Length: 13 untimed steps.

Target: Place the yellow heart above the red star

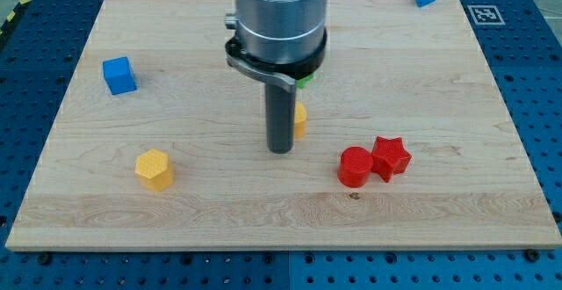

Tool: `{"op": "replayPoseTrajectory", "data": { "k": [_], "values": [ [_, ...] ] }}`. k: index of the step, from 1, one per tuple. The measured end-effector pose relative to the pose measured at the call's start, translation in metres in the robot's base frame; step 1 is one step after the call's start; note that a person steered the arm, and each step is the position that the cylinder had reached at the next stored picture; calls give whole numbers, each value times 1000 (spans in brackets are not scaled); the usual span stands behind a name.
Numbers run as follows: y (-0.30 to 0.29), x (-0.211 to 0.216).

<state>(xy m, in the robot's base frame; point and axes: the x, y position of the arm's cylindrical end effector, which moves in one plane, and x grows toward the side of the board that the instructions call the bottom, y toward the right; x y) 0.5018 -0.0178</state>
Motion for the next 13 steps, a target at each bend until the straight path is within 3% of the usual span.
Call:
{"op": "replayPoseTrajectory", "data": {
  "k": [1,3,7,9,11,13],
  "values": [
    [-21,-22],
    [30,-22],
    [72,-47],
    [108,-37],
    [145,-59],
    [216,-61]
  ]
}}
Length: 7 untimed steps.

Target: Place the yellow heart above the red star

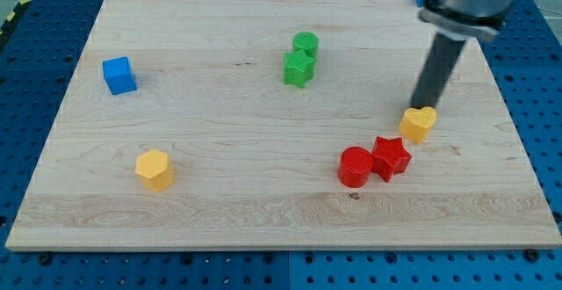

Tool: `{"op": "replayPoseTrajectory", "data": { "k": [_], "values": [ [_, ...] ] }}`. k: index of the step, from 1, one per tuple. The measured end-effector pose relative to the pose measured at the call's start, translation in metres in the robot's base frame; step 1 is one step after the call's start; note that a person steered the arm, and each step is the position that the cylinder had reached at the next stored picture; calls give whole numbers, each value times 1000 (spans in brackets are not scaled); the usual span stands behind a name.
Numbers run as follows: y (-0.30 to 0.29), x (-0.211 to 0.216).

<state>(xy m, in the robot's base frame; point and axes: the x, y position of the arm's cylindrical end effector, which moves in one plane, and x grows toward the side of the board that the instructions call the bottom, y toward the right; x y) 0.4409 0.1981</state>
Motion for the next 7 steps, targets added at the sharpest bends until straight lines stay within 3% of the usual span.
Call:
{"op": "replayPoseTrajectory", "data": {
  "k": [1,2,3,4,7],
  "values": [
    [28,14],
    [21,59],
    [24,52],
    [67,35],
    [-27,30]
  ]
}}
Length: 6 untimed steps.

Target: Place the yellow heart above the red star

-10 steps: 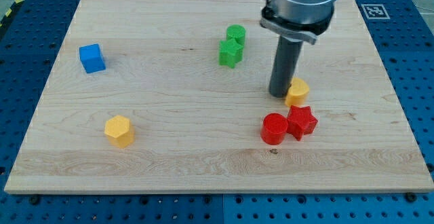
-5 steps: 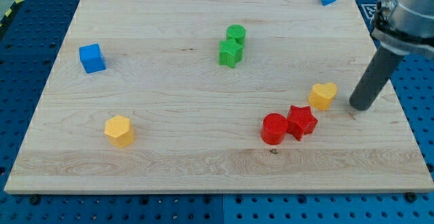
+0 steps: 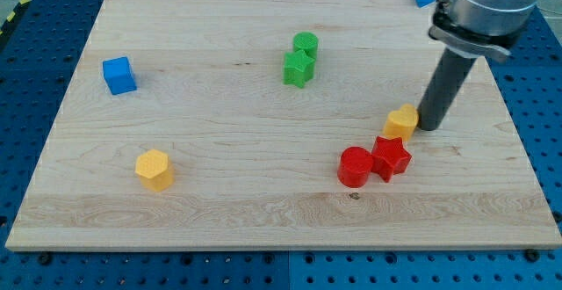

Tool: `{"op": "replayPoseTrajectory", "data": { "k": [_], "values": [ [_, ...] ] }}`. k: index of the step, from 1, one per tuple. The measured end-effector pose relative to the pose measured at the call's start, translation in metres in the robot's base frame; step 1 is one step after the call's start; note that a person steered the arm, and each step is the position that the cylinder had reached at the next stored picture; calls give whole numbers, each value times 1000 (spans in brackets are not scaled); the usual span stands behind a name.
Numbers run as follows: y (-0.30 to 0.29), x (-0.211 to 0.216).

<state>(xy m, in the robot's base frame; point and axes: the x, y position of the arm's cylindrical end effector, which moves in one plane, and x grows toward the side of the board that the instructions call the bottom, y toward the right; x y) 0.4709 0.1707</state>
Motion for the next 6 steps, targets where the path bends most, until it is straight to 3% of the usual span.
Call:
{"op": "replayPoseTrajectory", "data": {
  "k": [2,3,6],
  "values": [
    [9,-31],
    [-31,-31],
    [-43,-11]
  ]
}}
